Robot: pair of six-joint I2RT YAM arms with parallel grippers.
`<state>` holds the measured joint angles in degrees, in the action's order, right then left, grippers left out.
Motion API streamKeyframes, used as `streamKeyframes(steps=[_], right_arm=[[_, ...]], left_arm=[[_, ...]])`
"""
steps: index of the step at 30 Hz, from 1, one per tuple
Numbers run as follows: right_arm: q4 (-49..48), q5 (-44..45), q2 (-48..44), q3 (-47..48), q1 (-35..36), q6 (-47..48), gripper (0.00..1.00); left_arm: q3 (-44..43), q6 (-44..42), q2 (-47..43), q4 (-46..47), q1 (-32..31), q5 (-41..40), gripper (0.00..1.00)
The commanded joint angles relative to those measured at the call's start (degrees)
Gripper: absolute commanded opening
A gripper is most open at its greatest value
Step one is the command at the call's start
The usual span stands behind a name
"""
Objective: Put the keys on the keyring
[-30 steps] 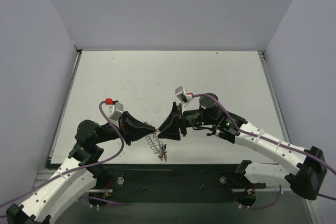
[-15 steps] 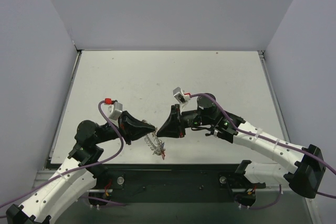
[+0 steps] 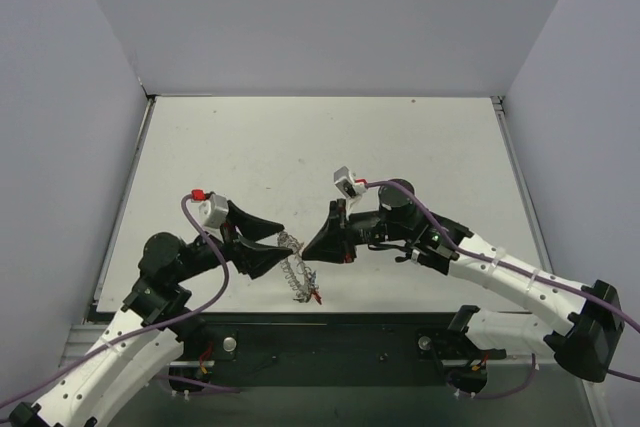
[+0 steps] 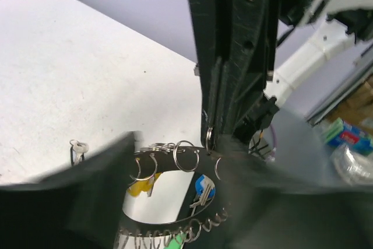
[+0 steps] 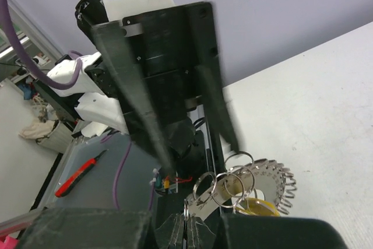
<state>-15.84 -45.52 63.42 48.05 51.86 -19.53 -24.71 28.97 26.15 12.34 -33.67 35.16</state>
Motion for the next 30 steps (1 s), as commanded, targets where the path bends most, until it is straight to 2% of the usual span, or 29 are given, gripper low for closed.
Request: streamKeyframes(steps=[1, 5, 9, 13, 17, 21, 24, 30], right_arm=[[0.3, 0.3, -3.4, 3.9, 0.3, 3.3, 0.0], [2.2, 0.1, -3.7, 5.1, 0.3, 5.2, 0.0], [2.3, -0.1, -4.4, 5.6, 0.3, 6.0, 0.0], [2.0, -0.4, -4.9, 5.6, 0.2, 6.4, 0.0], [1.6, -1.3, -4.9, 6.0, 0.2, 6.6, 0.0], [1.4, -1.9, -4.7, 6.4, 0.1, 6.9, 0.0], [1.2, -1.9, -4.9, 6.5, 0.1, 7.0, 0.0], [1.2, -2.3, -5.2, 6.7, 0.0, 7.1, 0.0]], left_arm=[[-5.2, -2.1, -1.3, -7.2, 0.0, -8.3, 0.9], [-6.4, -2.0, -0.9, -6.7, 0.0, -6.5, 0.9], [-6.5, -1.3, 0.4, -2.2, 0.0, 0.8, 0.89], [-6.6, 0.7, 2.4, 5.3, 0.0, 7.2, 0.76], [-7.2, 3.7, 6.3, 10.7, 0.0, 13.4, 0.72], [-8.2, 4.2, 9.6, 11.7, -0.2, 19.0, 0.57], [-9.2, 2.5, 10.3, 8.3, -0.3, 18.8, 0.52], [-9.8, -1.1, 10.2, 3.8, -0.3, 15.6, 0.53]])
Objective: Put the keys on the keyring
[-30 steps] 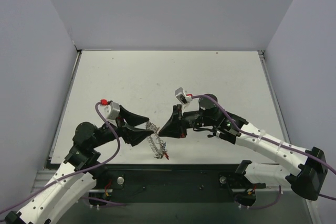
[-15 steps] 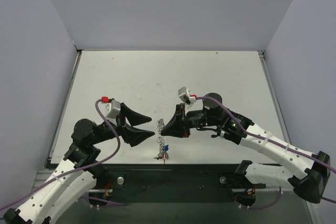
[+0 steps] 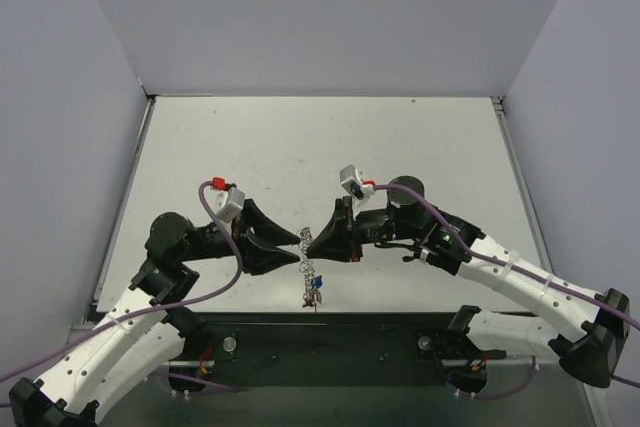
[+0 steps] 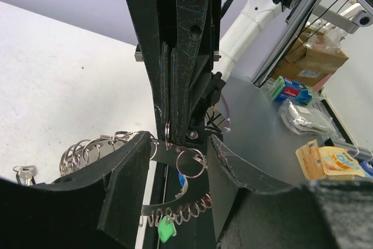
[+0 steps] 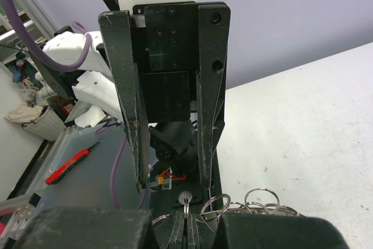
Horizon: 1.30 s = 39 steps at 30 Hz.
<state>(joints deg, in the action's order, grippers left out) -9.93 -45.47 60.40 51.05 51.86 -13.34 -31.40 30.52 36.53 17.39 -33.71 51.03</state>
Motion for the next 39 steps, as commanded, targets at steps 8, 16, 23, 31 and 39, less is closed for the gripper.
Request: streamKeyframes(steps=[8, 16, 23, 31, 39], right_arm=[[-5.9, -1.8, -2.8, 3.1, 0.1, 0.3, 0.0], [-6.9, -1.9, -2.7, 2.9, 0.0, -0.3, 0.0], [-7.9, -2.6, -2.3, 2.5, 0.1, -1.2, 0.0], [-8.7, -4.9, -2.1, 2.3, 0.1, -1.9, 0.0], [-8.3, -6.7, -0.9, 2.8, 0.2, -2.1, 0.0]], left_arm=[[-2.7, -2.0, 1.5, 0.2, -1.3, -0.7, 0.44], [-3.0, -2.8, 2.8, 0.2, -2.7, -2.0, 0.43], [-4.2, -4.6, 4.6, -1.5, -5.0, -3.9, 0.31], [-4.4, -5.6, 4.3, -2.5, -5.4, -7.2, 0.24], [-3.7, -4.5, 3.8, -0.3, -5.3, -8.7, 0.0]])
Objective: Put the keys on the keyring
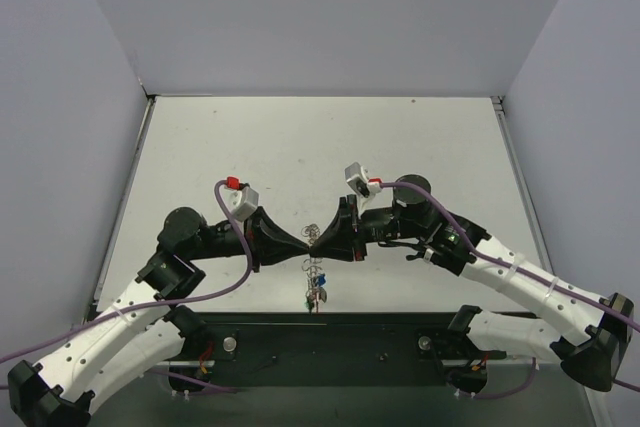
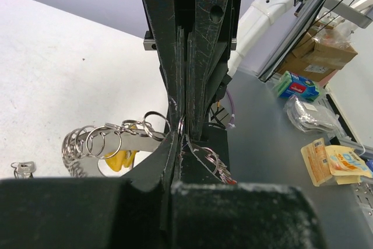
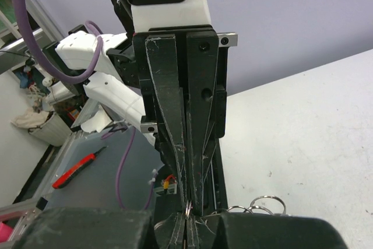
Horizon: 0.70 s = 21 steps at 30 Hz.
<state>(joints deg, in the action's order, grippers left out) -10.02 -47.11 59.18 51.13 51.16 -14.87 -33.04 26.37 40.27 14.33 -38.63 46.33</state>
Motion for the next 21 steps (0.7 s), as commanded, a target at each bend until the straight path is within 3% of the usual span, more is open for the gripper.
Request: streamKeyframes(steps=[1, 2, 4, 5, 7, 8, 11, 21], right_arm=[[-8.3, -5.0, 0.3, 2.8, 1.0, -0.6, 0.0], [-8.2, -4.7, 0.1, 2.7, 1.0, -0.5, 0.0], [-8.2, -3.3, -0.6, 2.2, 1.0, -0.4, 0.11], [-8.3, -1.2, -2.0, 1.9, 0.8, -0.3, 0.31], [-9.6, 1.0, -3.8, 0.7, 0.7, -0.2, 0.51], [-10.1, 3.2, -5.6, -0.6, 0.8, -0.2, 0.67], [-12.1, 6.9, -9.0, -2.6, 0.5, -0.4, 0.82], [-12.8, 9.1, -11.1, -3.7, -0.2, -1.0, 0.86]], left_arm=[[-1.8, -0.1, 0.1, 3.2, -0.4, -4.1, 0.0], [-1.5, 0.1, -0.3, 4.0, -0.5, -4.5, 0.0], [-0.4, 1.0, -1.0, 5.1, -0.5, -5.5, 0.0], [0.1, 1.4, -1.2, 5.5, -0.4, -6.1, 0.0], [1.7, 2.2, -2.4, 6.6, -0.5, -7.6, 0.0], [2.3, 3.1, -3.3, 7.8, -0.4, -8.2, 0.0], [5.1, 5.6, -4.8, 12.0, -0.5, -10.5, 0.0], [8.3, 7.6, -7.1, 17.6, -0.5, -11.1, 0.0]])
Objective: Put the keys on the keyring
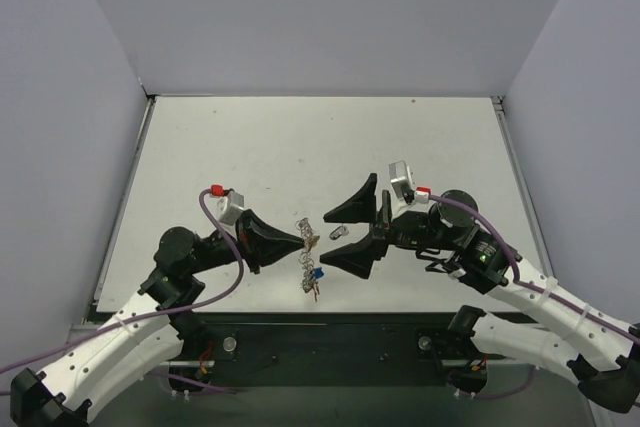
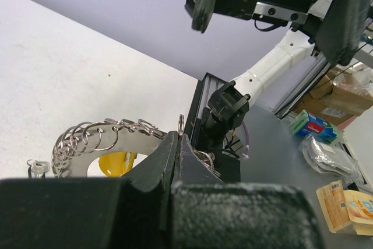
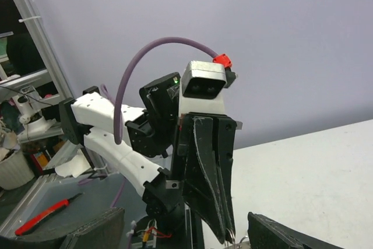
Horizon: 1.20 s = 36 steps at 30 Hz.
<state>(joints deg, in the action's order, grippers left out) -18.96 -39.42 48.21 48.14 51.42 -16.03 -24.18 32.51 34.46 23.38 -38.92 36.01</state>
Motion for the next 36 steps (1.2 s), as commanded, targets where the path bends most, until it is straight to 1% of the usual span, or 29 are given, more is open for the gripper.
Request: streamKeyframes(steps=[1, 4, 9, 13, 18, 21, 22, 24, 25, 27, 28, 30, 31, 32, 33, 34, 36], right_arm=[[-3.6, 2.7, -0.2, -1.1, -0.5, 0.0, 0.86], [-2.7, 5.3, -0.6, -1.9, -1.7, -0.7, 0.86], [-2.7, 3.8, -0.5, -2.8, -4.5, -2.9, 0.86], [-2.6, 2.4, -0.7, -3.6, -6.4, -3.7, 0.86], [-2.6, 0.5, -0.7, -4.0, -7.0, -3.7, 0.86], [-2.7, -0.6, -0.8, -4.1, -7.1, -3.7, 0.86], [-2.8, -0.7, -1.1, -4.2, -7.2, -3.7, 0.86], [-2.9, -0.7, -1.4, -4.4, -7.4, -3.6, 0.86], [-2.9, -0.7, -1.6, -4.5, -7.6, -3.6, 0.86], [-2.8, -0.5, -2.1, -4.7, -8.2, -3.5, 0.86], [-2.8, -0.5, -2.5, -4.8, -8.4, -3.5, 0.86], [-2.8, -0.3, -2.9, -4.9, -8.8, -3.5, 0.86], [-2.8, -0.2, -3.1, -5.0, -9.1, -3.6, 0.86], [-2.9, 0.0, -3.3, -5.1, -9.2, -3.4, 0.86], [-2.9, 0.2, -3.6, -5.1, -9.3, -3.5, 0.86], [-2.9, 0.4, -3.7, -5.2, -9.4, -3.4, 0.87], [-2.9, 0.5, -3.9, -5.4, -9.5, -3.2, 0.88]], left_arm=[[-0.3, 1.5, -1.4, 9.2, -0.2, -0.8, 0.0], [0.1, 1.2, -2.3, 9.4, -0.2, -0.3, 0.0], [0.1, -0.1, -3.4, 8.3, -0.1, 1.2, 0.0], [0.9, 0.0, -3.6, 10.6, 0.0, 2.8, 0.0], [2.5, 0.1, -5.2, 13.8, -0.1, 3.2, 0.0], [4.8, 1.5, -6.7, 19.1, -0.1, 3.4, 0.0], [5.5, 2.1, -6.9, 23.2, -0.1, 3.6, 0.0], [7.0, 4.0, -7.2, 26.9, -0.1, 4.7, 0.0], [7.2, 4.7, -7.0, 30.1, 0.0, 5.2, 0.0], [7.2, 6.9, -6.1, 32.6, -0.1, 7.3, 0.0], [7.2, 7.9, -5.5, 36.0, -0.1, 8.2, 0.0], [7.4, 11.9, -3.7, 40.8, -0.1, 10.1, 0.0], [7.5, 13.4, -3.1, 45.9, -0.1, 10.5, 0.0], [7.5, 16.2, -1.9, 48.3, -0.1, 10.6, 0.0], [7.6, 17.4, -1.3, 50.8, 0.0, 10.4, 0.0], [7.7, 18.5, -0.8, 55.2, -0.1, 10.3, 0.0], [7.8, 21.2, 0.1, 58.3, -0.1, 8.6, 0.0]])
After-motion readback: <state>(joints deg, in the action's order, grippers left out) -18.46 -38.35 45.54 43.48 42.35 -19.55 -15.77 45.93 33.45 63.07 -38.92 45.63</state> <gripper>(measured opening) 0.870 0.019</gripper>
